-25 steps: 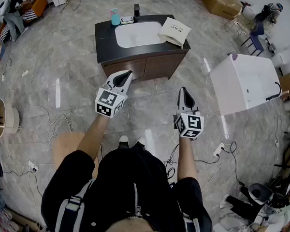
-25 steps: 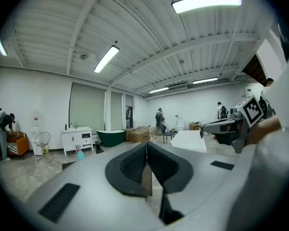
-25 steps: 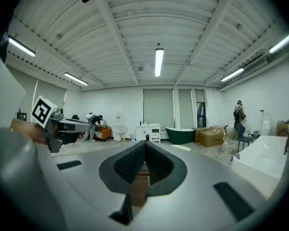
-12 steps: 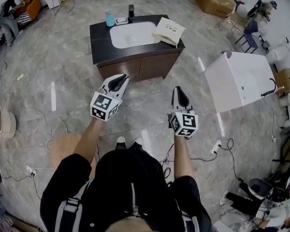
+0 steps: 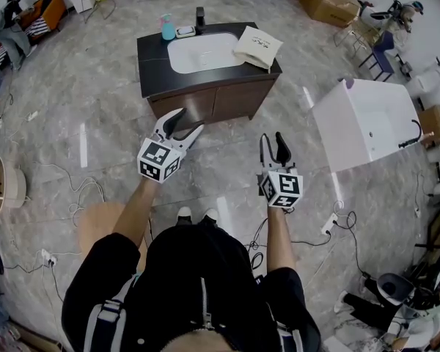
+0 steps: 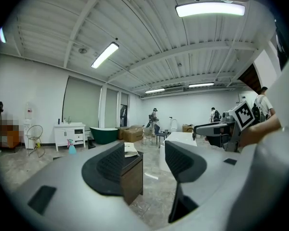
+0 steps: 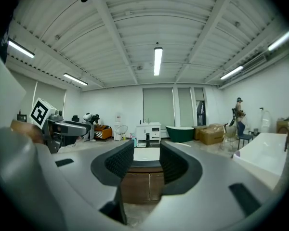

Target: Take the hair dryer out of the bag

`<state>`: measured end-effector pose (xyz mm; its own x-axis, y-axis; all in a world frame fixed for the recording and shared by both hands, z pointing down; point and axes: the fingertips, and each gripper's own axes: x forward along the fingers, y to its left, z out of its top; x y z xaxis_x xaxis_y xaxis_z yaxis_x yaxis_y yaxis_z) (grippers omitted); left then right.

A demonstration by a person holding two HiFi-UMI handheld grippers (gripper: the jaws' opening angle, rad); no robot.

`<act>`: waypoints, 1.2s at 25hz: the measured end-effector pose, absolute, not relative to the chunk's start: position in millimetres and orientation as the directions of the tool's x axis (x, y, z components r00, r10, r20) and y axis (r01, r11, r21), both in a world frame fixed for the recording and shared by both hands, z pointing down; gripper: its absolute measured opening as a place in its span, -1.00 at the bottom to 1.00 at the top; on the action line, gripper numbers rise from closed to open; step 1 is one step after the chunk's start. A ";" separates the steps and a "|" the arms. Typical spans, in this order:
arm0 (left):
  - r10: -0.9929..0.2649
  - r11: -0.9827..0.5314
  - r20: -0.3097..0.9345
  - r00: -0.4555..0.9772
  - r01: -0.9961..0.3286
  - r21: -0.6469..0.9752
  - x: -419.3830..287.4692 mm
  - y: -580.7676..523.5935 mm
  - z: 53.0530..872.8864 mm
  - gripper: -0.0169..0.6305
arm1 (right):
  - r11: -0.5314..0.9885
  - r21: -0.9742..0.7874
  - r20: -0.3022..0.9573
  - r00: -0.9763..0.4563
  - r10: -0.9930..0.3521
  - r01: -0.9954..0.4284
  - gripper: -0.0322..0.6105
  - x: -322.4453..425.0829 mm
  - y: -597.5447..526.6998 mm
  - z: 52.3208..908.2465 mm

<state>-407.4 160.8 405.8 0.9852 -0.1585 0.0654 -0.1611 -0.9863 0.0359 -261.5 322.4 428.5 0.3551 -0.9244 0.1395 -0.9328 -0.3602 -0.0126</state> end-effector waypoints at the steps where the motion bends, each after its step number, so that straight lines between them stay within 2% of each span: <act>1: -0.164 -0.985 0.064 0.984 -0.167 0.040 -405.9 159.8 406.5 -0.13 | -0.359 -0.012 0.140 0.354 -0.925 -0.933 -0.39 -259.2 322.8 428.8; 19: -0.207 -0.976 0.067 0.976 -0.211 0.058 -357.7 163.2 415.2 -0.13 | -0.321 -0.025 0.130 0.315 -0.940 -0.947 -0.24 -202.9 327.1 431.9; 30: -0.183 -0.979 0.084 0.980 -0.190 0.079 -296.0 120.6 430.3 -0.13 | -0.330 -0.032 0.166 0.320 -0.933 -0.944 -0.23 -151.3 285.1 447.0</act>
<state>-296.0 120.6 430.3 0.9795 -0.1829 0.0841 -0.1895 -0.9787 0.0786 -151.3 285.1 447.0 0.3204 -0.9326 0.1661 -0.9435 -0.3298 -0.0321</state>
